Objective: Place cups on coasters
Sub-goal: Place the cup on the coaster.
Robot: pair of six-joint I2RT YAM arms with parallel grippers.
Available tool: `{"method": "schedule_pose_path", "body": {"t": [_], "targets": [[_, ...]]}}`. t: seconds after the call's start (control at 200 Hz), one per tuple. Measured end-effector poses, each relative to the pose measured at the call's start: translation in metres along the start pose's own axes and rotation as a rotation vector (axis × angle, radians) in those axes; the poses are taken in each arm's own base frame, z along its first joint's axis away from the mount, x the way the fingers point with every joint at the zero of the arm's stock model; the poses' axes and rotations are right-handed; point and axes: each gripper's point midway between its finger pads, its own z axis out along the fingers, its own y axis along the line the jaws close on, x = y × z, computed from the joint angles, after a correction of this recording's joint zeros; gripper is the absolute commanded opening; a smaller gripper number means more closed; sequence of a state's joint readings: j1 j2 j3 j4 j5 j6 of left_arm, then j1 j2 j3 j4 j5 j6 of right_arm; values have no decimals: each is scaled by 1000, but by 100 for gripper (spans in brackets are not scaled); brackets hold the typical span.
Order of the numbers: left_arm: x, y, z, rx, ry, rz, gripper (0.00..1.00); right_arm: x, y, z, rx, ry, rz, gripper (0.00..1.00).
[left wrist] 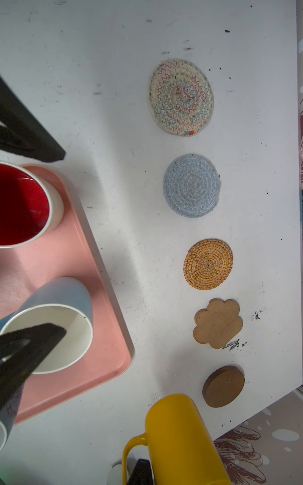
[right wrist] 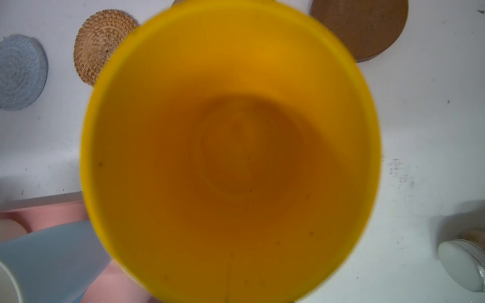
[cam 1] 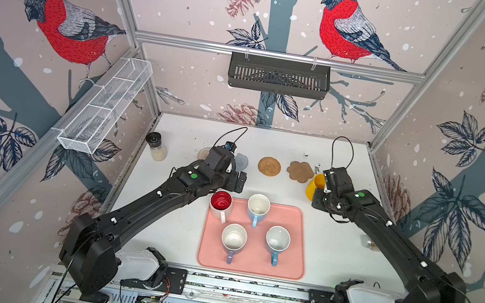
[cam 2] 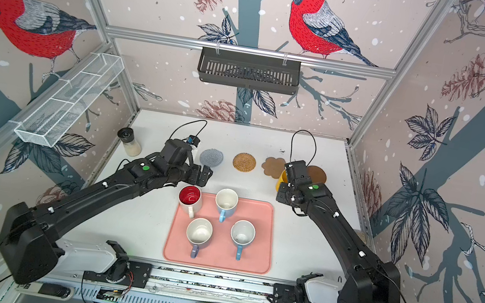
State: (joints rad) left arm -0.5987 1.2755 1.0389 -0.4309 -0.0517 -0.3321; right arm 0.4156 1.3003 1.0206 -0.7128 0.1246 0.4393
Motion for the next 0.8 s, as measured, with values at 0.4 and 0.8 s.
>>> {"method": "schedule_pose_path", "body": {"t": [0.4,0.8], "targets": [[8,-4,-6,35,7,25,97,-38,-49,29,73,14,153,1],[23,-6,-5,69,34,31,97,-72,-94,61,141,5,272,1]]}}
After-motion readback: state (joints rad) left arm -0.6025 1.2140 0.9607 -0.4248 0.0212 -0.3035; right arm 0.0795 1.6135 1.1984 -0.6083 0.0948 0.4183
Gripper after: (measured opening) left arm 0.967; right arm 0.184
